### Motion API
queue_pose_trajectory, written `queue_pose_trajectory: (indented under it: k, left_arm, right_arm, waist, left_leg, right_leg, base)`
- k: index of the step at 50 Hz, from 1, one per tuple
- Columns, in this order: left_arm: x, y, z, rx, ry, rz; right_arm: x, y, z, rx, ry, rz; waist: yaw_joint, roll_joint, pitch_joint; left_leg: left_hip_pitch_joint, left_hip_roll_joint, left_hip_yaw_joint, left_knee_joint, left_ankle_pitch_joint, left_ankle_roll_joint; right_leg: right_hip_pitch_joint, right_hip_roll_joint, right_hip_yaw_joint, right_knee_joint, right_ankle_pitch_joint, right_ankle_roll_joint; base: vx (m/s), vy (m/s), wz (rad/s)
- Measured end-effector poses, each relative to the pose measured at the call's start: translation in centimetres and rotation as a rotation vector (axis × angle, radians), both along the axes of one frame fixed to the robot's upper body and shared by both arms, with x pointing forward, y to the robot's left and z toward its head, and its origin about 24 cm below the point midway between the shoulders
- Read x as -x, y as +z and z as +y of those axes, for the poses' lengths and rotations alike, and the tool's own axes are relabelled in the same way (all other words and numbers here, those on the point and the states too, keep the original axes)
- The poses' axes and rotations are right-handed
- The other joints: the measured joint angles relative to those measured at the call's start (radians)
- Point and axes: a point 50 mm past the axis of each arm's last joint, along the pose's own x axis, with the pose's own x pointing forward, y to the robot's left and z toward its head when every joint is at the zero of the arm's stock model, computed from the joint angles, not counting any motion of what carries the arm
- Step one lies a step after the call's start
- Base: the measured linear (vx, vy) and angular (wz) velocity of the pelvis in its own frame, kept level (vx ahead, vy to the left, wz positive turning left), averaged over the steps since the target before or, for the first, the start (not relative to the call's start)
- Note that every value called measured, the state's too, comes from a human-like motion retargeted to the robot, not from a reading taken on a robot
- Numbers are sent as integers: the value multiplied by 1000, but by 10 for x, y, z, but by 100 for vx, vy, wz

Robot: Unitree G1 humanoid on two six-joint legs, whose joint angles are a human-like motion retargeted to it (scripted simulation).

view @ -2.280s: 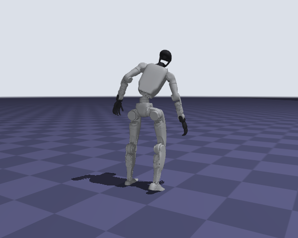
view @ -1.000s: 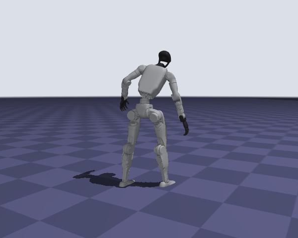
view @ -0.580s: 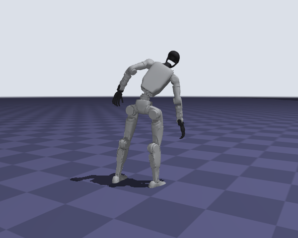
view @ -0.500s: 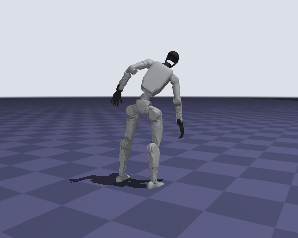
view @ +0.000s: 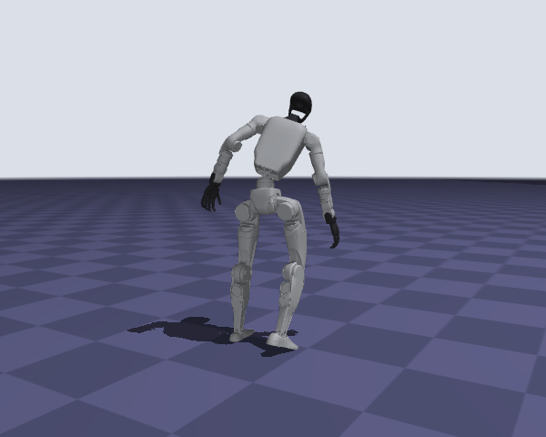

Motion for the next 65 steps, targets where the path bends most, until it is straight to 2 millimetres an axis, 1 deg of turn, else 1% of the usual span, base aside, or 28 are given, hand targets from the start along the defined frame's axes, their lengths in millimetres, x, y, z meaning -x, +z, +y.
queue_pose_trajectory:
  k: [2, 3, 5, 7, 8, 10, 12, 14, 16, 18, 21, 24, 27, 30, 33, 37, 40, 42, 45, 47, 50, 52, 55, 58, 60, 62, 63, 65]
  left_arm:
    - [-29, 15, 3, -1, 38, -146]
    - [-47, 25, 3, 14, 72, -231]
    - [-76, 46, 2, 62, 142, -388]
    - [-95, 64, 2, 131, 205, -511]
    - [-102, 72, 2, 166, 230, -556]
    - [-110, 84, 3, 222, 261, -614]
    - [-113, 90, 6, 237, 259, -632]
    - [-112, 90, 7, 229, 230, -619]
    - [-105, 84, 6, 203, 185, -574]
    - [-92, 73, 3, 178, 141, -505]
    - [-63, 52, -4, 167, 86, -369]
    - [-35, 35, -10, 172, 3, -228]
    - [-13, 24, -10, 167, -99, -95]
    - [5, 14, -7, 149, -155, 10]
    - [21, 5, -4, 122, -144, 79]
    - [41, -3, 0, 96, -106, 150]
    - [57, -6, 6, 83, -77, 207]
    - [65, -6, 12, 66, -56, 240]
    - [67, -6, 23, 16, -39, 254]
    - [56, -4, 31, -33, -46, 226]
    - [28, 5, 42, -113, -68, 124]
    - [-1, 17, 48, -156, -70, -1]
    - [-53, 46, 50, -168, -27, -249]
    - [-97, 79, 45, -86, 59, -492]
    - [-119, 101, 41, 1, 116, -621]
    - [-131, 117, 38, 78, 156, -712]
    - [-136, 125, 37, 111, 170, -748]
    - [-142, 134, 34, 158, 186, -794]
  right_arm:
    - [4, 1, -5, 27, -12, 13]
    - [2, 5, -9, 45, -18, 15]
    - [1, 10, -15, 75, -32, 22]
    - [1, 13, -19, 92, -47, 33]
    - [2, 13, -20, 95, -54, 39]
    - [4, 12, -22, 97, -70, 49]
    - [7, 11, -22, 99, -82, 54]
    - [12, 12, -26, 118, -103, 60]
    - [17, 15, -33, 150, -122, 67]
    - [20, 20, -40, 181, -132, 71]
    - [18, 26, -45, 208, -132, 66]
    - [11, 30, -45, 208, -120, 48]
    - [7, 29, -41, 192, -94, 40]
    - [2, 30, -39, 186, -70, 36]
    - [-4, 32, -38, 182, -59, 23]
    - [-15, 33, -31, 163, -41, -7]
    - [-21, 29, -22, 136, -22, -18]
    - [-21, 22, -14, 113, -14, -15]
    - [-19, 11, -3, 71, -8, -8]
    - [-18, 5, 3, 45, -6, -3]
    - [-16, 1, 8, 28, -3, -1]
    - [-17, 3, 7, 39, -6, -8]
    - [-23, 11, 2, 75, -25, -28]
    - [-21, 15, -6, 98, -51, -24]
    - [-17, 15, -10, 103, -64, -11]
    - [-10, 12, -12, 101, -74, 10]
    - [-8, 12, -14, 100, -83, 14]
    - [-2, 12, -19, 102, -102, 28]
  waist:
    - [-22, 15, -2]
    - [-34, 20, 4]
    - [-54, 21, 20]
    - [-74, 9, 41]
    - [-83, 2, 52]
    - [-92, -2, 68]
    - [-79, 13, 65]
    - [-83, 30, 59]
    - [-106, 49, 50]
    - [-132, 70, 38]
    - [-143, 95, 25]
    - [-112, 94, 18]
    - [-60, 79, 12]
    - [-18, 63, 18]
    - [19, 43, 28]
    - [77, 4, 32]
    - [119, -30, 24]
    - [133, -54, 15]
    - [144, -93, -7]
    - [138, -112, -21]
    - [108, -115, -28]
    - [80, -103, -22]
    - [39, -88, 1]
    - [4, -80, 27]
    - [-12, -70, 39]
    - [-13, -55, 40]
    - [-14, -46, 40]
    - [-18, -30, 40]
  left_leg:
    - [8, 4, -14, 0, -10, 1]
    - [8, -2, -21, 1, -15, 3]
    - [20, -23, -28, 3, -31, 9]
    - [48, -59, -35, 6, -54, 16]
    - [66, -77, -39, 10, -69, 17]
    - [99, -93, -45, 26, -105, 11]
    - [119, -67, -40, 42, -139, -13]
    - [135, -76, -61, 70, -169, -10]
    - [139, -105, -99, 108, -183, 7]
    - [136, -126, -132, 142, -171, 22]
    - [116, -132, -132, 154, -144, 30]
    - [83, -137, -108, 91, -114, 28]
    - [33, -147, -99, 8, -66, 20]
    - [-54, -161, -87, 0, -40, 13]
    - [-145, -162, -38, 0, -27, 12]
    - [-245, -133, 48, 0, -44, -7]
    - [-256, -104, 69, 0, -12, -19]
    - [-224, -90, 76, 0, 50, -14]
    - [-174, -69, 99, 0, 103, -8]
    - [-146, -60, 107, 0, 88, -7]
    - [-103, -45, 103, 0, 62, -13]
    - [-77, -37, 95, 0, 53, -15]
    - [-43, -39, 84, 0, 36, -10]
    - [-6, -61, 68, 0, 9, -2]
    - [18, -65, 57, 0, -11, -6]
    - [40, -48, 52, 0, -33, -22]
    - [47, -39, 49, 0, -45, -33]
    - [60, -41, 37, 0, -66, -37]
  right_leg:
    - [-46, -25, -56, -30, 2, 9]
    - [-64, -44, -88, -75, 18, 16]
    - [-80, -74, -134, -211, 95, 43]
    - [-75, -100, -150, -382, 206, 104]
    - [-70, -110, -151, -461, 246, 144]
    - [-65, -109, -136, -583, 257, 214]
    - [-79, -64, -105, -632, 225, 214]
    - [-70, -74, -92, -635, 241, 214]
    - [-39, -115, -110, -634, 279, 214]
    - [-6, -149, -133, -624, 278, 214]
    - [20, -152, -146, -604, 239, 214]
    - [36, -133, -139, -606, 221, 214]
    - [60, -121, -131, -610, 203, 214]
    - [89, -126, -130, -594, 173, 214]
    - [118, -130, -130, -579, 143, 214]
    - [147, -113, -102, -569, 105, 214]
    - [172, -94, -57, -546, 68, 214]
    - [198, -90, -27, -525, 39, 214]
    - [224, -81, 8, -495, 19, 202]
    - [227, -72, 31, -471, 36, 187]
    - [218, -43, 84, -434, 59, 158]
    - [193, -26, 99, -425, 52, 143]
    - [134, -32, 52, -447, 54, 147]
    - [74, -58, -11, -508, 131, 192]
    - [30, -60, -40, -551, 204, 214]
    - [-20, -40, -56, -588, 241, 214]
    - [-43, -30, -61, -607, 241, 214]
    - [-80, -29, -61, -633, 208, 214]
  base:
    - [37, 4, 48]
    - [37, 1, 43]
    - [40, -1, 37]
    - [45, -6, 34]
    - [49, -11, 32]
    - [51, -22, 17]
    - [53, -36, -1]
    - [59, -16, 40]
    - [60, -1, 85]
    - [57, -3, 82]
    - [50, -17, 27]
    - [44, -25, -28]
    - [42, -16, -30]
    - [42, -6, -12]
    - [42, -1, -21]
    - [43, 0, -61]
    - [51, 9, -90]
    - [56, 19, -82]
    - [52, 18, -61]
    - [46, 16, -33]
    - [41, 15, -2]
    - [37, 12, 18]
    - [34, 7, 26]
    - [34, 2, 38]
    - [35, -9, 34]
    - [36, -22, 21]
    - [38, -22, 29]
    - [42, -17, 40]
